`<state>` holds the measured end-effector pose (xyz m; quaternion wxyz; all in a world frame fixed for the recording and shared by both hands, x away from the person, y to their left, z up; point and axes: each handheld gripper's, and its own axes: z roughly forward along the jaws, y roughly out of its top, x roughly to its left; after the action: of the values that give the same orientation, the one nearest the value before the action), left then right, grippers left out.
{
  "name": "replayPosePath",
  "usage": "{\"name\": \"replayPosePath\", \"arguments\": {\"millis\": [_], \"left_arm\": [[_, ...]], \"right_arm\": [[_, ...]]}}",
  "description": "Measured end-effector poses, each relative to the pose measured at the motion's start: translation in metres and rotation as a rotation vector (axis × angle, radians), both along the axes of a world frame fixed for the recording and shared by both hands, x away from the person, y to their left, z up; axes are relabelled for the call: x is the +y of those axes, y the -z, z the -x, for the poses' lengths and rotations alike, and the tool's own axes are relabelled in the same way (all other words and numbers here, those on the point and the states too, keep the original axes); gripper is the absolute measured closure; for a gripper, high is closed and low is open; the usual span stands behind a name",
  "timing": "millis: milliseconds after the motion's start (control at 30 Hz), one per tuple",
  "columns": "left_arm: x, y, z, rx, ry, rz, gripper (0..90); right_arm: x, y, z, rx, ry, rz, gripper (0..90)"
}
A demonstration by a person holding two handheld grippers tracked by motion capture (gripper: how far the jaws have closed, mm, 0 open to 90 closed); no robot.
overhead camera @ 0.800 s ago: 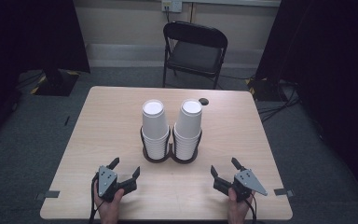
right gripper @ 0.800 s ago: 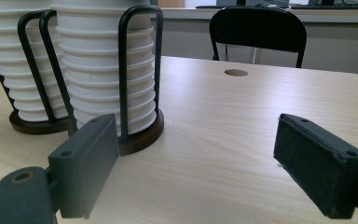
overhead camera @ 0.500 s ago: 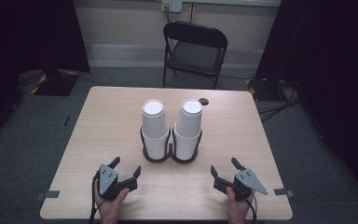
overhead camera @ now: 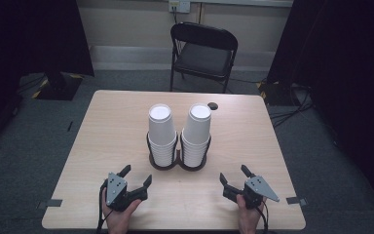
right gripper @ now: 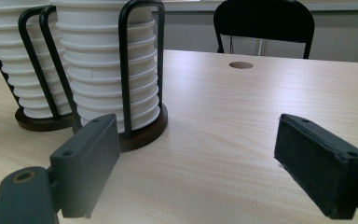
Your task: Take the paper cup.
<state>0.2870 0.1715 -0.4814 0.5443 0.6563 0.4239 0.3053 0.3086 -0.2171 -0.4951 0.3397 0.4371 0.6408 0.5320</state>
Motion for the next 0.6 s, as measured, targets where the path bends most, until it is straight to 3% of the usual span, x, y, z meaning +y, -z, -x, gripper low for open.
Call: {"name": "replayPosePath", "arguments": {"millis": [200,533,600], "left_arm": [[-0.006,-0.004,0.001,-0.001,0.038,-0.007,20.5],[-0.019,-0.016,0.0,-0.022,0.081,-0.059,20.9],[-0.021,-0.018,-0.001,-0.023,0.105,-0.05,20.9]], "right_arm": [[0.002,0.0,-0.001,0.012,0.011,0.014,13.5],[0.001,0.0,0.002,-0.017,0.008,0.007,14.2],[0.001,0.0,0.002,-0.017,0.004,0.011,14.6]]}}
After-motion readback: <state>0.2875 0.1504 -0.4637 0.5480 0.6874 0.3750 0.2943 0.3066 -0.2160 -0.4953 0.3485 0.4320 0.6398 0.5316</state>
